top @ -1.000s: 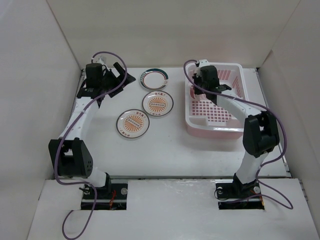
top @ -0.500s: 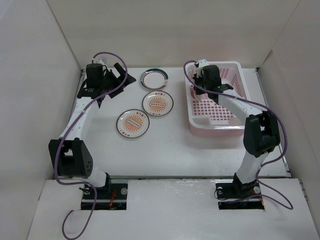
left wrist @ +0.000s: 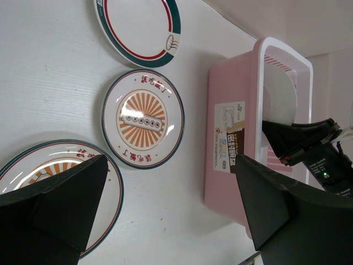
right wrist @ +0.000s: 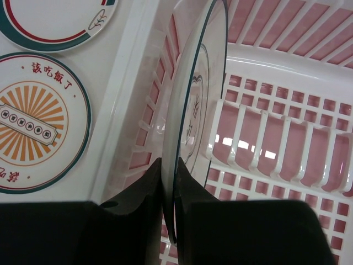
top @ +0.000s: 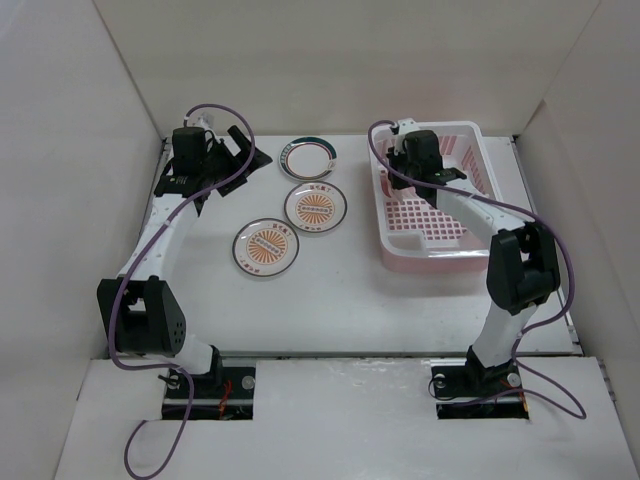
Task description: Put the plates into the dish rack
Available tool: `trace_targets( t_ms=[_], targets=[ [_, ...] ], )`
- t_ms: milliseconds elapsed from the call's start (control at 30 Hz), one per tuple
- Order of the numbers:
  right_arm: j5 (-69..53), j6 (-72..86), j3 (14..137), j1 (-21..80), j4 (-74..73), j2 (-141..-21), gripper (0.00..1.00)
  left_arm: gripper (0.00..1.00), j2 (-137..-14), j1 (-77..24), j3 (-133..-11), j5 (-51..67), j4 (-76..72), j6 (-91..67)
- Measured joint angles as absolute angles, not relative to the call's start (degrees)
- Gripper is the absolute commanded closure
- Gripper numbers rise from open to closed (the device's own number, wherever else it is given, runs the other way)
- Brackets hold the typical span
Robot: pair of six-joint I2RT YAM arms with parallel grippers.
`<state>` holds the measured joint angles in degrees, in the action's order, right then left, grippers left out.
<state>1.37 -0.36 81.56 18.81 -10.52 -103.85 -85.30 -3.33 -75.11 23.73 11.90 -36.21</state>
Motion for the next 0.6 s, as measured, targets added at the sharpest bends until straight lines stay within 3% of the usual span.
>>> trace_targets(
  t_ms=[600],
  targets=[
    [3.2,2.85,81.56,18.83,-10.37,-103.85,0.9,0.0,-85.3,-3.33,-75.11,23.75,11.9,-35.79]
  ],
)
